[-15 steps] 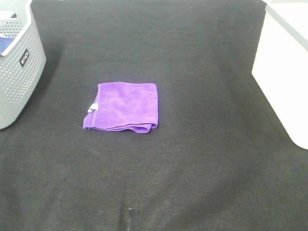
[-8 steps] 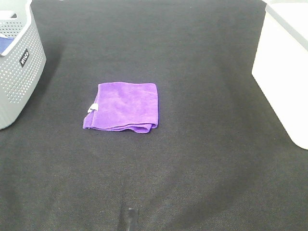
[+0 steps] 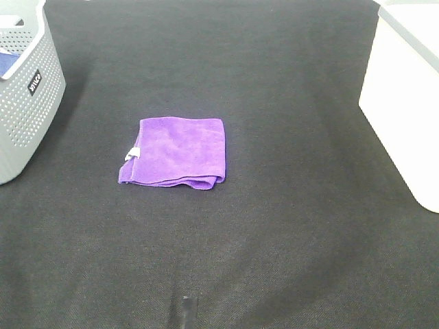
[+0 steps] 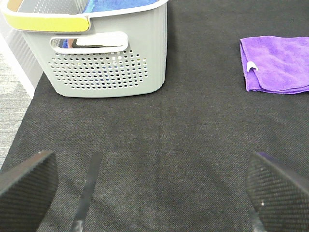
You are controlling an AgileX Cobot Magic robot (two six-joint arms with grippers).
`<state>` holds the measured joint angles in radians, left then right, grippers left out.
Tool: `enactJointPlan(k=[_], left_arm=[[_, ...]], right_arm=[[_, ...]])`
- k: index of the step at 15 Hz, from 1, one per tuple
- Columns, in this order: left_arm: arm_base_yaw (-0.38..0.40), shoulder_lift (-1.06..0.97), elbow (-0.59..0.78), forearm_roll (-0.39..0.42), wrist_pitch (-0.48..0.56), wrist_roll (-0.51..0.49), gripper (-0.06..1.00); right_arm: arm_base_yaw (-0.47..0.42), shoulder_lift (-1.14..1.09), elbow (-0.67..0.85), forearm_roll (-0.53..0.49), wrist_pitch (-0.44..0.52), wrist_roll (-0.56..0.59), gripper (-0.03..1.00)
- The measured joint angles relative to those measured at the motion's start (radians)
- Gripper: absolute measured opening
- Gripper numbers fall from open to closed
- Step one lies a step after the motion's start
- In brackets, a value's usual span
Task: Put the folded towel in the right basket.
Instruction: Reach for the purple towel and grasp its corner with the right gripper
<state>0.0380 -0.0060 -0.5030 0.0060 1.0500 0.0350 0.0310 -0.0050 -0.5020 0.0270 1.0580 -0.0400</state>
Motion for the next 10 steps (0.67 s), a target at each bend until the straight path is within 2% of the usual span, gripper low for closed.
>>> enactJointPlan(k=[10], left_arm=[[0.0, 0.0, 0.0, 0.0, 0.0, 0.0, 0.99]], right_arm=[[0.0, 0.0, 0.0, 0.0, 0.0, 0.0, 0.98]])
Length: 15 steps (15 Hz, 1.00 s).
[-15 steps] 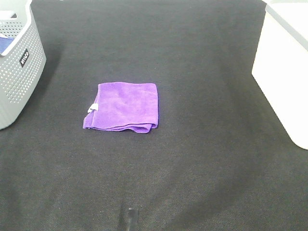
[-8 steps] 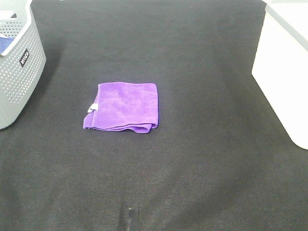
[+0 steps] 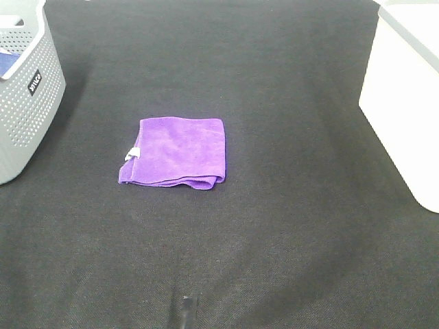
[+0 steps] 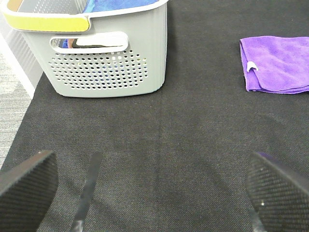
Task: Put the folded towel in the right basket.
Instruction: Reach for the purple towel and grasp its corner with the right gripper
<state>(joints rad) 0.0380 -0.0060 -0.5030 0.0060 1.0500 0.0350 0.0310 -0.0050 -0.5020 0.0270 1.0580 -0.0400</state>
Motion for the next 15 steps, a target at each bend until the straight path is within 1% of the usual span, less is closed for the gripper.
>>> enactJointPlan(k=[15], left_arm=[[0.0, 0.0, 0.0, 0.0, 0.0, 0.0, 0.99]], right_arm=[[0.0, 0.0, 0.0, 0.02, 0.0, 0.0, 0.98]])
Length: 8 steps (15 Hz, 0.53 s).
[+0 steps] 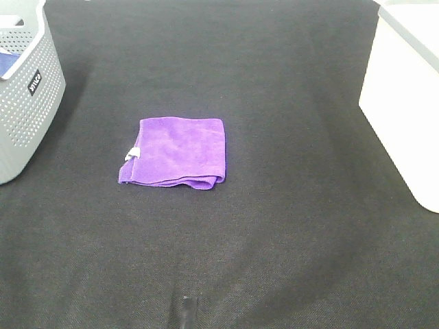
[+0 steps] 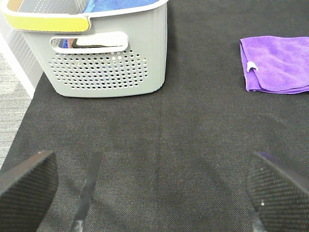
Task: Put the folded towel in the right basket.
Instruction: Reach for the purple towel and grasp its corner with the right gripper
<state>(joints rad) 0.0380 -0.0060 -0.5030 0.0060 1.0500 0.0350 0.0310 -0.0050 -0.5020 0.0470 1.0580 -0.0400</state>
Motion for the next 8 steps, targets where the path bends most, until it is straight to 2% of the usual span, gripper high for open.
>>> enactJointPlan(k=[7, 8], left_arm=[[0.0, 0.0, 0.0, 0.0, 0.0, 0.0, 0.99], [0.0, 0.0, 0.0, 0.0, 0.0, 0.0, 0.99]], right_arm=[[0.0, 0.007, -0.001, 0.0, 0.0, 0.0, 0.98], [0.0, 0.066, -0.027, 0.005, 0.0, 0.0, 0.98]])
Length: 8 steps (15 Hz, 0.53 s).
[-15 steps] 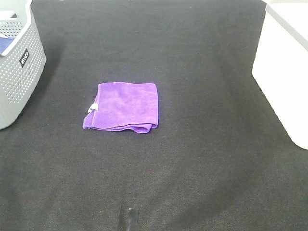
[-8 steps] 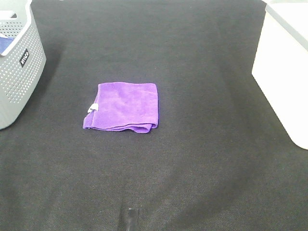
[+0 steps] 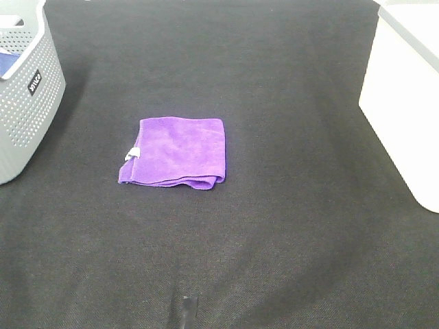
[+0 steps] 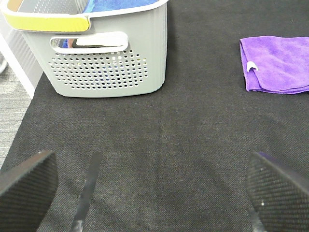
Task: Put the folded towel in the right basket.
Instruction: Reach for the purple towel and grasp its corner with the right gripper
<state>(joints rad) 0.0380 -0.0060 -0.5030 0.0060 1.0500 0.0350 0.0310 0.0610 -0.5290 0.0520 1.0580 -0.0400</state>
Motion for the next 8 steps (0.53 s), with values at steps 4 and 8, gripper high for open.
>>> enactJointPlan(k=[4, 8], left_arm=[[0.0, 0.0, 0.0, 0.0, 0.0, 0.0, 0.99], [0.0, 0.0, 0.0, 0.0, 0.0, 0.0, 0.99]], right_arm=[[0.0, 0.568, -0.367, 0.045, 0.063, 0.0, 0.98], [0.0, 1.032, -0.709, 0.116, 0.08, 0.0, 0.98]])
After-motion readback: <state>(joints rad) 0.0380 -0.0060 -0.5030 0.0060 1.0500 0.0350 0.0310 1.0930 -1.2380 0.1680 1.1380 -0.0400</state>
